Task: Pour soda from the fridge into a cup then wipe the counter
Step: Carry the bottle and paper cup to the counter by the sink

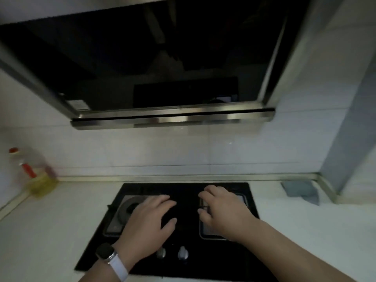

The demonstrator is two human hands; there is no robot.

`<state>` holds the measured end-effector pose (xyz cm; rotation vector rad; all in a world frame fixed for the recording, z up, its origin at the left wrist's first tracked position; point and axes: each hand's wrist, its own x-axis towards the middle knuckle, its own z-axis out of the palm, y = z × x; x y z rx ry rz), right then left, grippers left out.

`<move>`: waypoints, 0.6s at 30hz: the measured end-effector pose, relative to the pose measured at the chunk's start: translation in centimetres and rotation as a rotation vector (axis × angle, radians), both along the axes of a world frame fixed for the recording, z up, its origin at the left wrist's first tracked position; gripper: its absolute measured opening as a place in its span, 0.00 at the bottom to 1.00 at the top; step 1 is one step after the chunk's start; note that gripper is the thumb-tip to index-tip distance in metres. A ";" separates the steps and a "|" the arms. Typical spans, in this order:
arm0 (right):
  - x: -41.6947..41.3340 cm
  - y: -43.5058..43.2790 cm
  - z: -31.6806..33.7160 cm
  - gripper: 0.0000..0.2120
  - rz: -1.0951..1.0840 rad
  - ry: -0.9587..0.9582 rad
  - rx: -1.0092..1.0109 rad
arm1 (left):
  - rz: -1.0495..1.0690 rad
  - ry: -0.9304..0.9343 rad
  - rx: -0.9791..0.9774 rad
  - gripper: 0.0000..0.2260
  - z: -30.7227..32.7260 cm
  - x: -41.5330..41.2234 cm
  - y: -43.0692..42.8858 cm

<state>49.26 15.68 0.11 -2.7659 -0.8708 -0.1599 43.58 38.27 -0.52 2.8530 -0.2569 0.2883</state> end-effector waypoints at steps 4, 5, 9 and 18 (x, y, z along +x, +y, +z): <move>-0.9 -4.9 -0.9 0.27 -0.180 -0.003 -0.009 | -0.152 0.010 0.014 0.27 -0.7 2.9 -4.1; -1.2 -6.0 -1.1 0.26 -0.219 -0.003 -0.013 | -0.190 0.017 0.024 0.28 -1.0 3.7 -5.1; -2.9 -9.7 -1.6 0.21 -0.409 -0.001 -0.025 | -0.359 0.062 0.012 0.21 -2.0 6.4 -9.1; -8.0 -14.2 -2.4 0.32 -0.733 0.133 -0.107 | -0.683 0.188 -0.056 0.26 -4.5 9.5 -16.5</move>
